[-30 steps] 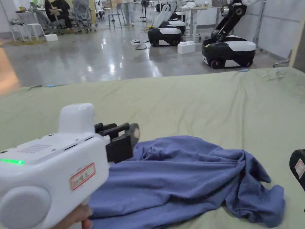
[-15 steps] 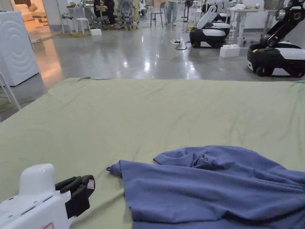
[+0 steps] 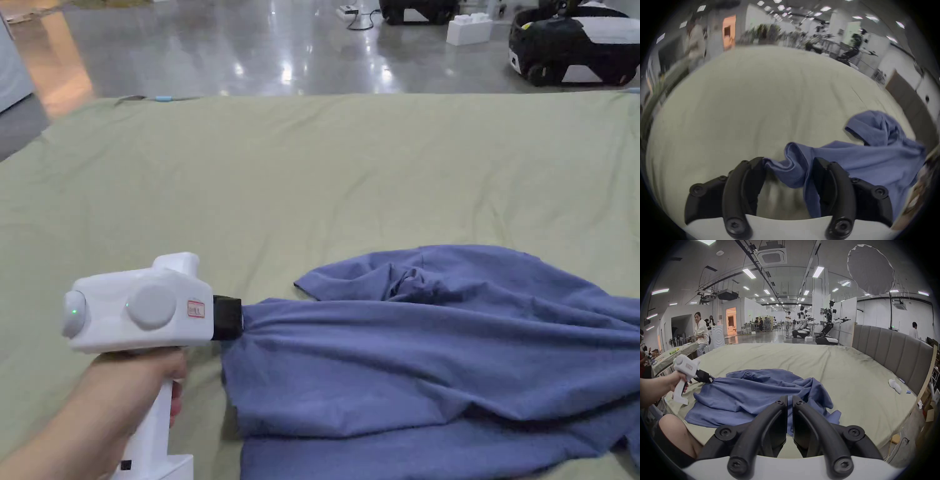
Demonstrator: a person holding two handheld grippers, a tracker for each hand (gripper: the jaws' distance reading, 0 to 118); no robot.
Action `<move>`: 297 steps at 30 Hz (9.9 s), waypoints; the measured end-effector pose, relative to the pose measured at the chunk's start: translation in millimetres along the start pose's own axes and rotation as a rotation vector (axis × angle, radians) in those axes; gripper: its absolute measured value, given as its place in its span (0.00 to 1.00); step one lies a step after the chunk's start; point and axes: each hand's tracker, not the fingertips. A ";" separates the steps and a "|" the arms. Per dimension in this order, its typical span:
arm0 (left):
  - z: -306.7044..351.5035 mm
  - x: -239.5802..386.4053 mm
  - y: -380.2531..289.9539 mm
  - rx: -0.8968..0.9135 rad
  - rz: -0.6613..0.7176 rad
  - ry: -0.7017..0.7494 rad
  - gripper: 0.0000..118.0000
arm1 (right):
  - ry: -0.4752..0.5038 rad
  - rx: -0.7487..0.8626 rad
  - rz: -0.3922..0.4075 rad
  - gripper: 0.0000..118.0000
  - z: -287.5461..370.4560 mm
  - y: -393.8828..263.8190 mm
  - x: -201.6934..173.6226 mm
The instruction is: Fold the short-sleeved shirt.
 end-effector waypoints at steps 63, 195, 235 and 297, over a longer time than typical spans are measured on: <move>403.3 -97.7 177.8 0.694 0.100 -0.161 0.04 | -0.177 0.340 -0.050 0.05 60.7 350.7 134.8; 138.1 -44.6 -77.9 0.022 -0.088 -0.204 0.05 | 0.228 -0.377 0.298 0.92 -405.2 133.4 -18.5; 484.2 -36.2 80.2 0.743 -0.271 -0.226 0.05 | -0.064 0.381 0.153 0.08 140.5 407.6 74.2; -15.9 25.7 267.9 0.516 -0.162 0.016 0.05 | 0.004 0.190 -0.038 0.08 -357.9 285.9 101.2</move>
